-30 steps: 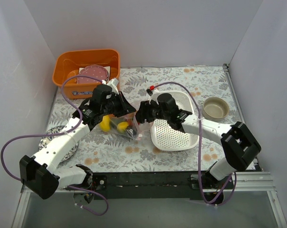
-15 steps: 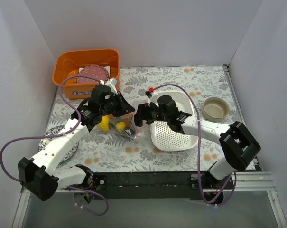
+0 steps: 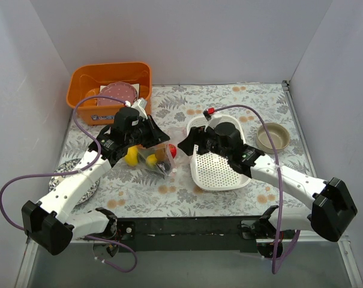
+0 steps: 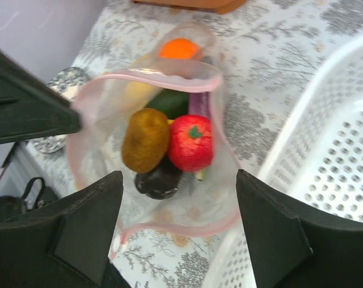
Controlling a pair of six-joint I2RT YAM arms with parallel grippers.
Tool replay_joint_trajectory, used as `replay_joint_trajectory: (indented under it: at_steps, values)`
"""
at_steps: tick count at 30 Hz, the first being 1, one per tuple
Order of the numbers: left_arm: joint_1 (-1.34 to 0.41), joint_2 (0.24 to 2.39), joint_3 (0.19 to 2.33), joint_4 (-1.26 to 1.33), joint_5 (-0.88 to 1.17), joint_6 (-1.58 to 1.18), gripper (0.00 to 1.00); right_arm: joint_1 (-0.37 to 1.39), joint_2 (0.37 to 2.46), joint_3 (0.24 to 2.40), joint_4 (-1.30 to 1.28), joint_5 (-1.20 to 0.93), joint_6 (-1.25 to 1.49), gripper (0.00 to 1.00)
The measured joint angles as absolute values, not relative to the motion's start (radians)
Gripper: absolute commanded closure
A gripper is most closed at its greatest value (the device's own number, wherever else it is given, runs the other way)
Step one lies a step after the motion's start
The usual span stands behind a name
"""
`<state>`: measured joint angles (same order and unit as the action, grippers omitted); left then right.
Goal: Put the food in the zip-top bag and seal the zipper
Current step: Place the fake fruit in the zipper food storage bag, then zip the zipper food storage bag at the center of the board.
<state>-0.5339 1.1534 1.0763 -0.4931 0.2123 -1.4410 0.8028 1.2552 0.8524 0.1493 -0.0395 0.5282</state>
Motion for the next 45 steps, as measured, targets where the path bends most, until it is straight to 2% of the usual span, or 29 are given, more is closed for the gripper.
replay_joint_trajectory:
  at_steps: [8,10,14,17,18,20,21,23,32,36,45]
  values:
    - [-0.534,1.153,1.076,-0.492,0.213,-1.444,1.0,0.802,1.258,0.773,0.015,0.128,0.577,0.23]
    - [-0.534,1.153,1.076,-0.492,0.213,-1.445,1.0,0.802,1.277,0.775,0.003,0.131,0.576,0.29]
    - [-0.534,1.153,1.076,-0.493,0.213,-1.445,1.0,0.802,1.346,0.809,0.0,0.124,0.568,0.35]
    - [-0.534,1.153,1.076,-0.493,0.213,-1.445,1.0,0.801,1.369,0.813,0.006,0.105,0.565,0.5]
    - [-0.534,1.153,1.076,-0.493,0.213,-1.445,1.0,0.8,1.374,0.813,0.008,0.099,0.564,0.63]
    - [-0.534,1.153,1.076,-0.493,0.213,-1.445,1.0,0.799,1.38,0.813,0.015,0.086,0.56,0.74]
    - [-0.534,1.153,1.076,-0.493,0.213,-1.445,1.0,0.799,1.381,0.813,0.019,0.077,0.559,0.87]
    - [-0.534,1.153,1.076,-0.493,0.213,-1.445,1.0,0.799,1.381,0.813,0.026,0.069,0.555,0.97]
    - [-0.534,1.162,1.074,-0.487,0.235,-1.444,1.0,0.799,1.342,0.815,0.082,-0.057,0.539,0.99]
    - [-0.534,1.194,1.097,-0.501,0.267,-1.442,1.0,0.804,1.332,0.879,0.084,-0.133,0.529,0.99]
    - [-0.519,1.303,1.561,-0.662,0.126,-1.36,1.0,0.807,1.374,1.287,0.038,-0.199,0.442,0.99]
